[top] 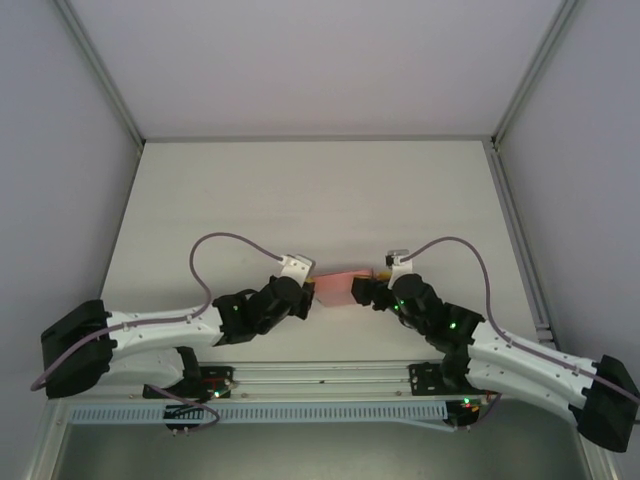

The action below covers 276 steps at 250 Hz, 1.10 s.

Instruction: Assemble paper box

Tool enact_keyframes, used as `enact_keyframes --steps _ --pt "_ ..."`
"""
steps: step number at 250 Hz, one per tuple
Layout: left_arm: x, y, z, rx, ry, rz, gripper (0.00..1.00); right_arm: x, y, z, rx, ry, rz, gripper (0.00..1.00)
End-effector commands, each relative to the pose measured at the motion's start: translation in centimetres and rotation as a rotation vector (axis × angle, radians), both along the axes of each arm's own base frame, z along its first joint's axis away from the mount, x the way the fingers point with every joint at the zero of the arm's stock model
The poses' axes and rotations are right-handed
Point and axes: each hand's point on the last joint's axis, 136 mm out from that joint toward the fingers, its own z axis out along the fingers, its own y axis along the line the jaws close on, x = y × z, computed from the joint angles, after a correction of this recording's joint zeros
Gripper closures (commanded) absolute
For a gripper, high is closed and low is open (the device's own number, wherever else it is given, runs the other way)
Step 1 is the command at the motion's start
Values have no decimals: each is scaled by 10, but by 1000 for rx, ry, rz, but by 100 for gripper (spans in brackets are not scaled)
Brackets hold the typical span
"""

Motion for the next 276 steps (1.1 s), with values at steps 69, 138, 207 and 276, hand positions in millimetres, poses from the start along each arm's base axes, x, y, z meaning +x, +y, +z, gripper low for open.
enact_keyframes --steps 69,138,207,276 --pt "-12 -18 -18 96 8 -48 94 -42 -13 -42 -96 128 153 0" --pt "-13 -18 -17 99 2 -38 94 -43 -41 -35 -97 102 59 0" --pt "-11 -25 -8 100 -16 -41 94 -50 -34 -27 -33 97 108 0" --pt "-4 -31 20 94 -66 -23 94 -58 -41 -5 -43 121 120 0"
